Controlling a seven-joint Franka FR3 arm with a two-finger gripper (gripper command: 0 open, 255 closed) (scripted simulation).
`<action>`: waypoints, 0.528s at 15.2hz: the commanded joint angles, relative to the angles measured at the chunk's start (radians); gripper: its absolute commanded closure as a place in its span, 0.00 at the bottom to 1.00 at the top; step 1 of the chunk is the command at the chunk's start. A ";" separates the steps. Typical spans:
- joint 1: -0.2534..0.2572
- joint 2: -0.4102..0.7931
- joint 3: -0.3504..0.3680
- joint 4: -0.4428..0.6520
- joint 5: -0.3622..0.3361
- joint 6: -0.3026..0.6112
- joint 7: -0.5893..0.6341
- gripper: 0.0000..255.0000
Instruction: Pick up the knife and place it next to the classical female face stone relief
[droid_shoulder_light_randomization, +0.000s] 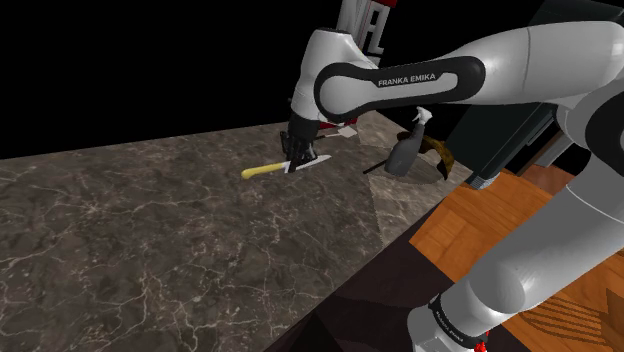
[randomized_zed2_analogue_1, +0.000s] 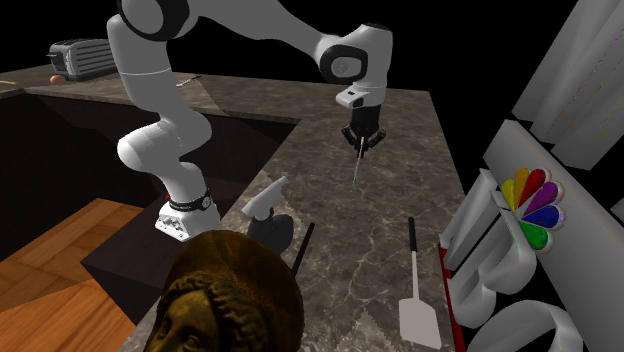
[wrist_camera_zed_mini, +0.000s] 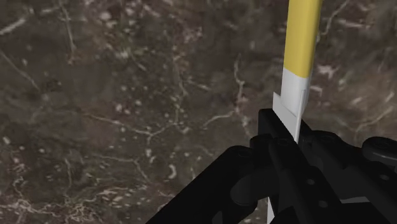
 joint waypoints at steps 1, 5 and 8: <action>-0.001 -0.014 0.000 0.017 0.009 -0.028 -0.005 1.00; -0.003 -0.032 -0.001 0.053 0.021 -0.080 -0.013 1.00; -0.005 -0.043 -0.002 0.083 0.028 -0.119 -0.018 1.00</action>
